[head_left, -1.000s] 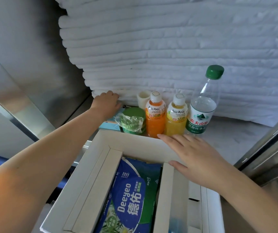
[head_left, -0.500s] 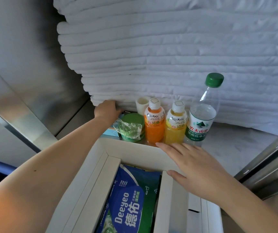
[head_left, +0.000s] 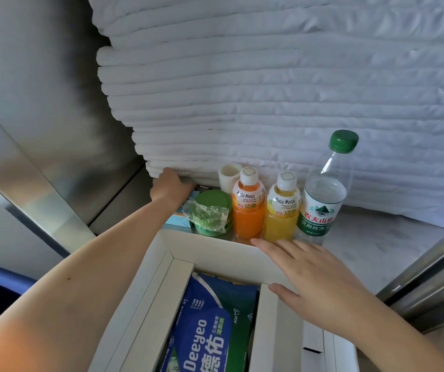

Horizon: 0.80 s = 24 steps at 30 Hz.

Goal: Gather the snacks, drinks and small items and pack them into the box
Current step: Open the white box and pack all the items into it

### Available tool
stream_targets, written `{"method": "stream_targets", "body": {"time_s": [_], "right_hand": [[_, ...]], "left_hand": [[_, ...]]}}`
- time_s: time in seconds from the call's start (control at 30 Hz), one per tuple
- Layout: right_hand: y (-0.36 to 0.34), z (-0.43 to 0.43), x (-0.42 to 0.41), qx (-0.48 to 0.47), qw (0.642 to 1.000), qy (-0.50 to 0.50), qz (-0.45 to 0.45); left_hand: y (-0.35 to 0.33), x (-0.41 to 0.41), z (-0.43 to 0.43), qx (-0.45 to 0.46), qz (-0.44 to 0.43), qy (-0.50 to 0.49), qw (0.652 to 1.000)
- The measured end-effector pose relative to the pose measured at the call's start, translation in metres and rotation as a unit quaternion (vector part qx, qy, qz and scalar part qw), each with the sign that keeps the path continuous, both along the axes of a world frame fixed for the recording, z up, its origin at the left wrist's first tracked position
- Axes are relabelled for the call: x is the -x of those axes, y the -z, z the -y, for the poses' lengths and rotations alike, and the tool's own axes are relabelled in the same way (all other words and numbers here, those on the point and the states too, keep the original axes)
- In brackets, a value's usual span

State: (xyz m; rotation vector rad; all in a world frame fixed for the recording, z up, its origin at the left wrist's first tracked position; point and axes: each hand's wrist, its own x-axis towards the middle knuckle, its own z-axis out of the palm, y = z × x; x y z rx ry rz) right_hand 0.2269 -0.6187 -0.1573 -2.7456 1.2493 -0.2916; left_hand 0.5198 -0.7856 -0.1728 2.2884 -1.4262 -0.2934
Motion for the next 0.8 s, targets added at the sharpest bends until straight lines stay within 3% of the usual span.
{"method": "stream_targets", "body": {"time_s": [0.27,0.47,0.67,0.8], "right_hand": [[0.002,0.001,-0.001,-0.005,1.000,0.002,0.003],[0.000,0.001,-0.001,-0.006,1.000,0.002,0.002],[-0.003,0.000,-0.001,-0.003,1.000,0.003,-0.011],[-0.006,0.001,-0.002,-0.016,1.000,-0.001,-0.001]], "left_hand": [[-0.003,-0.001,-0.007,0.043,0.038,0.011,0.998],[-0.009,-0.013,-0.017,0.098,0.117,0.062,0.986],[-0.035,-0.015,-0.043,0.248,0.167,0.125,0.946],[-0.064,-0.001,-0.069,0.343,0.212,0.179,0.898]]}}
